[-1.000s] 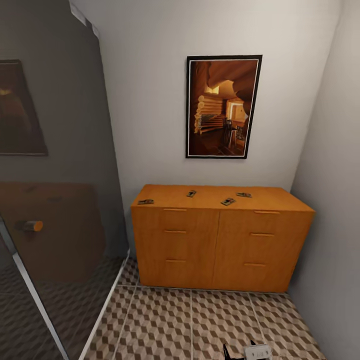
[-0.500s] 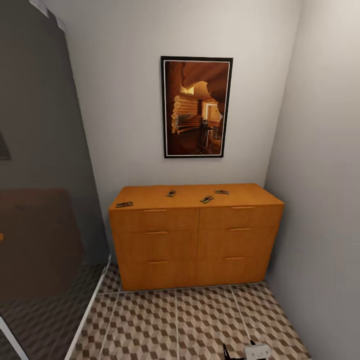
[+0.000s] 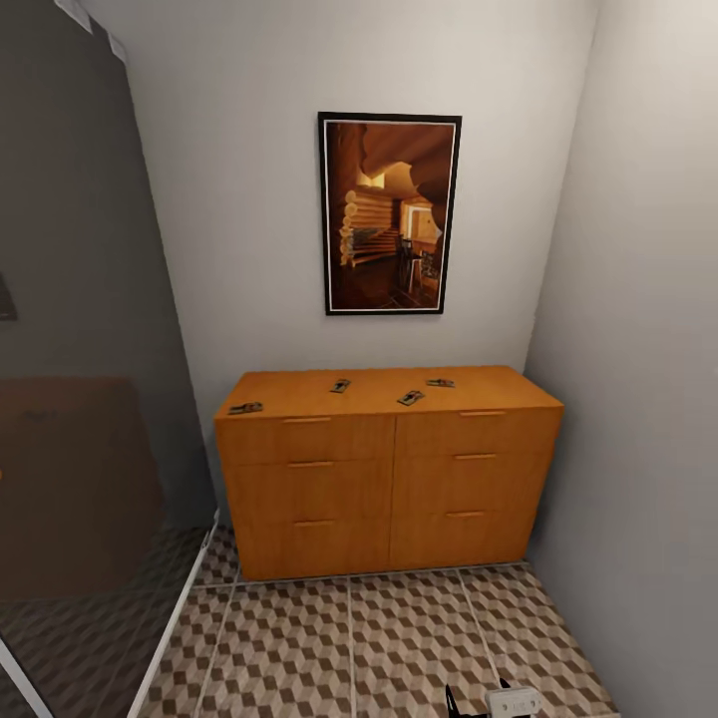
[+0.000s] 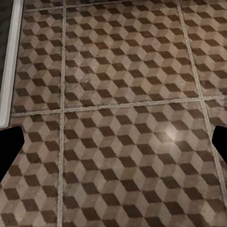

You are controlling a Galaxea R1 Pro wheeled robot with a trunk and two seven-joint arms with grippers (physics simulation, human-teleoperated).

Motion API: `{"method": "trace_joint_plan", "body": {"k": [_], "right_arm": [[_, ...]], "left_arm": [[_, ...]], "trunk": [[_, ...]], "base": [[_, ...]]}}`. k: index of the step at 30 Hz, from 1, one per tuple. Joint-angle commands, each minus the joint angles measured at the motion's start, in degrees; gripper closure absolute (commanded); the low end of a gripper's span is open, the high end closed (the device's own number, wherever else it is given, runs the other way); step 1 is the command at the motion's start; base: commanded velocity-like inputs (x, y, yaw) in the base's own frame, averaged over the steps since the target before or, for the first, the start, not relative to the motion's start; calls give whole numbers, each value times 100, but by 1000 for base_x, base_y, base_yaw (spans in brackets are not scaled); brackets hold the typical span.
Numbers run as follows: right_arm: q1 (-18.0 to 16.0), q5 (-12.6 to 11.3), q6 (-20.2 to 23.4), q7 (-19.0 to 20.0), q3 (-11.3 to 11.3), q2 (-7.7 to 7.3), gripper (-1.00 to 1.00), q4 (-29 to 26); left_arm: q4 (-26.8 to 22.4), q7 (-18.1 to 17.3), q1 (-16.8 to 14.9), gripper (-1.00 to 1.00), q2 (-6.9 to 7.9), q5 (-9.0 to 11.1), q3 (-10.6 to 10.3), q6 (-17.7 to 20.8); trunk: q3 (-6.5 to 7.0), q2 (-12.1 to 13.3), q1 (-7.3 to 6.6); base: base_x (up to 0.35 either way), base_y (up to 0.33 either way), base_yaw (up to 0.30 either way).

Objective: Take the four mousetraps from the cabinet in the bathroom and place them on the bathroom floor. Make sure all four end up on the same floor surface, and ensure that at least two of them are either under or directly next to the same bathroom sink.

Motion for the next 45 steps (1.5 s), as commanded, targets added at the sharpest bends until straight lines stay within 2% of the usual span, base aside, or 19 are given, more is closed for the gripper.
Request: {"method": "trace_joint_plan", "body": {"k": [1,45], "right_arm": [[-5,53,-12,-16,-6,2,-100,2],[-3,55,-12,-25,-6,3,-100,57]], "left_arm": [[4,5,-3,-100,0,-3,2,-18],[12,5,-3,-100,-2,-2,2,-12]], "trunk": [[-6,-3,0],[-6,-3,0]], "base": [[0,0,-1],[0,0,0]]}}
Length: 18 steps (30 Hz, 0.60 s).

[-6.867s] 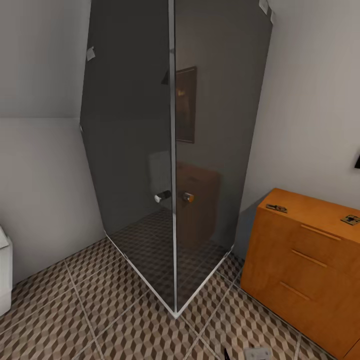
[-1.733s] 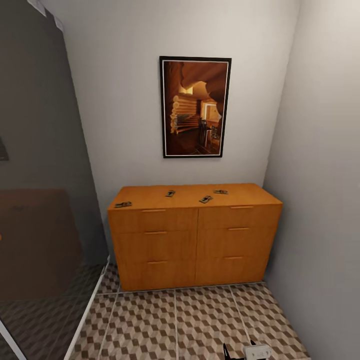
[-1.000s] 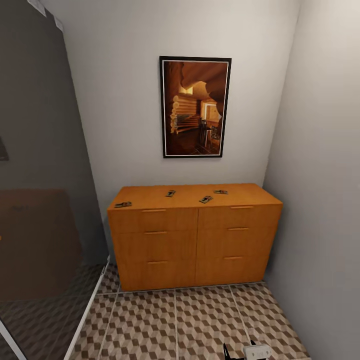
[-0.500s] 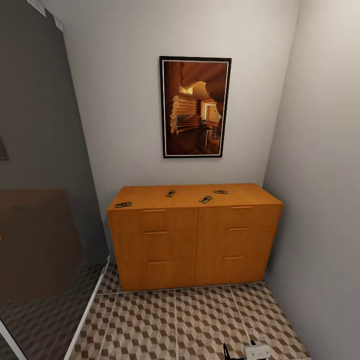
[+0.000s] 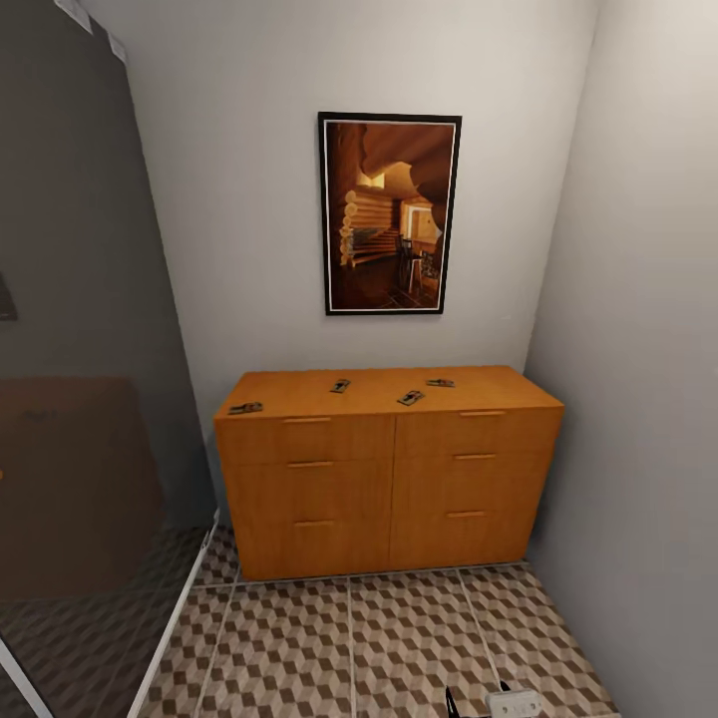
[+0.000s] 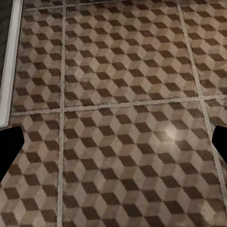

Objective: Take the four mousetraps from the cabinet in the bathroom and place them on the bathroom floor. Make sure all four end up on the same floor surface, and ensure that at least two of them are either under or directly next to the same bathroom sink.

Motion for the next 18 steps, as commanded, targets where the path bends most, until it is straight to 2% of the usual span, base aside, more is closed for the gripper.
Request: {"method": "trace_joint_plan", "body": {"k": [1,18], "right_arm": [[-3,53,-12,-17,-6,1,-100,4],[-3,53,-12,-17,-10,1,-100,9]], "left_arm": [[4,5,-3,-100,0,-3,2,-18],[4,3,-3,-100,0,-4,-8,-25]], "trunk": [[-6,-3,0],[-6,-3,0]], "base": [[0,0,0],[0,0,0]]}}
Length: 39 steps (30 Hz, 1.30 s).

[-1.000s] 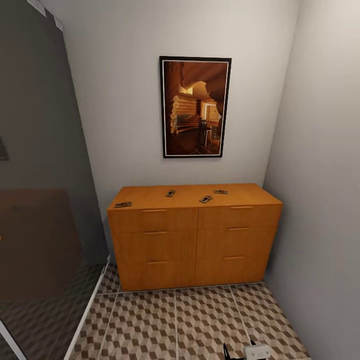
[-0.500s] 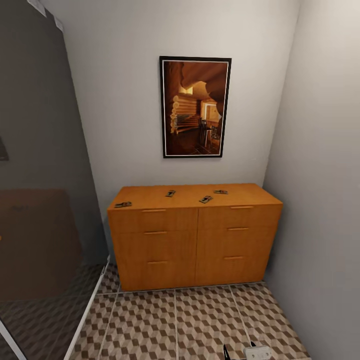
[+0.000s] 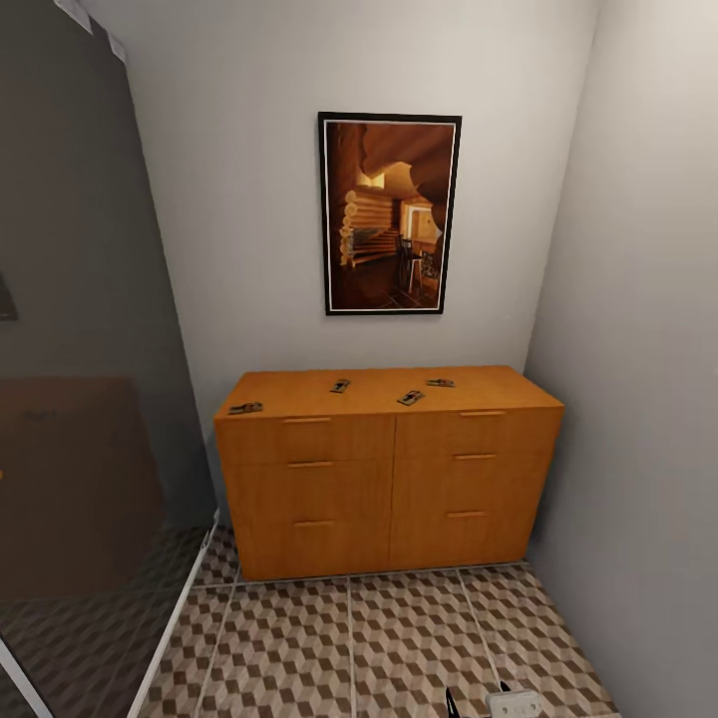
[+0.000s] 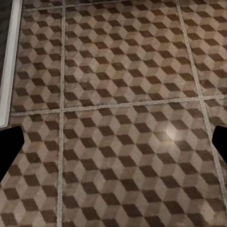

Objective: Take the four mousetraps from the cabinet in the bathroom and place them on the bathroom floor. Make sure all four end up on the same floor surface, and ensure that at least two of them are either under or directly next to the same bathroom sink.

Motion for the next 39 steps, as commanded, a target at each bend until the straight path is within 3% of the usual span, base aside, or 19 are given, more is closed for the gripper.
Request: {"method": "trace_joint_plan", "body": {"k": [1,39], "right_arm": [[-3,50,-12,-17,-5,4,-100,4],[-4,45,1,-17,-29,9,-100,123]], "left_arm": [[4,2,-3,-100,0,-3,-2,-18],[5,-2,-3,-100,0,-3,-23,-18]], "trunk": [[-6,-3,0],[-6,-3,0]], "base": [[0,0,0],[0,0,0]]}}
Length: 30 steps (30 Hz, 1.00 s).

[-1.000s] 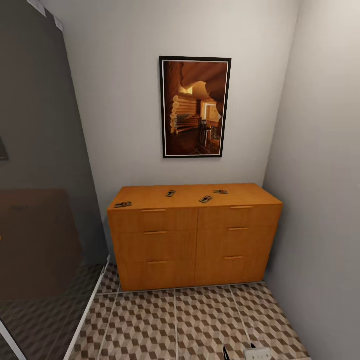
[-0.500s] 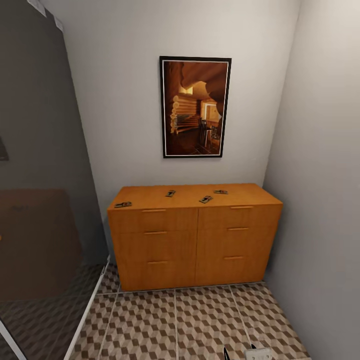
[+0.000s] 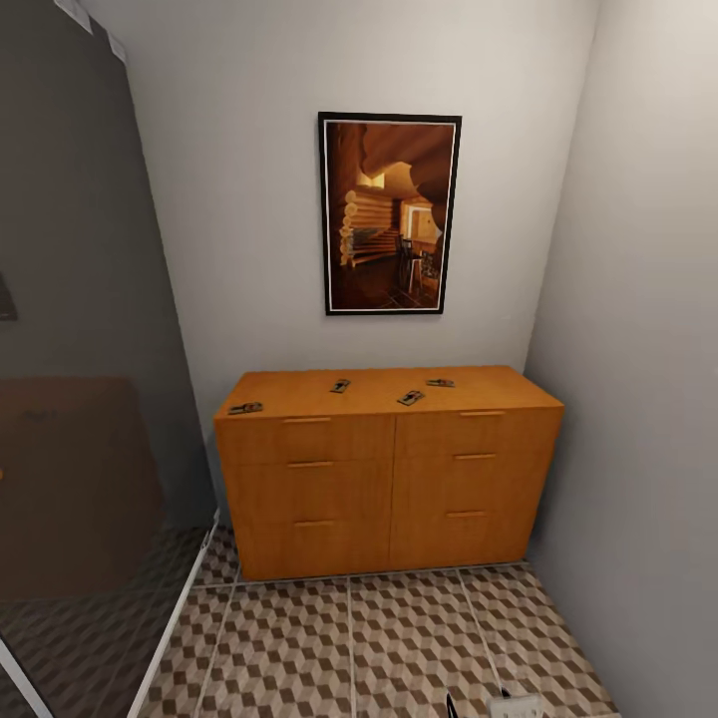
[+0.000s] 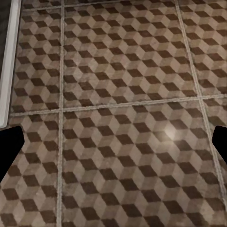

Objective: Take the four mousetraps from the cabinet in the bathroom and place them on the bathroom floor. Make sure all four end up on the same floor surface, and ensure that at least two of them are either under or directly next to the same bathroom sink.

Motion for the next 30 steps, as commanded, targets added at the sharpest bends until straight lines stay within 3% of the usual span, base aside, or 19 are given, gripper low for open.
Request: {"method": "trace_joint_plan", "body": {"k": [1,30], "right_arm": [[-3,53,-15,-17,-6,2,-100,10],[-2,58,-24,-17,3,1,-100,133]], "left_arm": [[7,4,-3,-100,1,-3,-1,-18],[221,4,-3,-100,-110,-11,1,-18]], "trunk": [[-6,-3,0],[-6,-3,0]], "base": [[0,0,0],[0,0,0]]}}
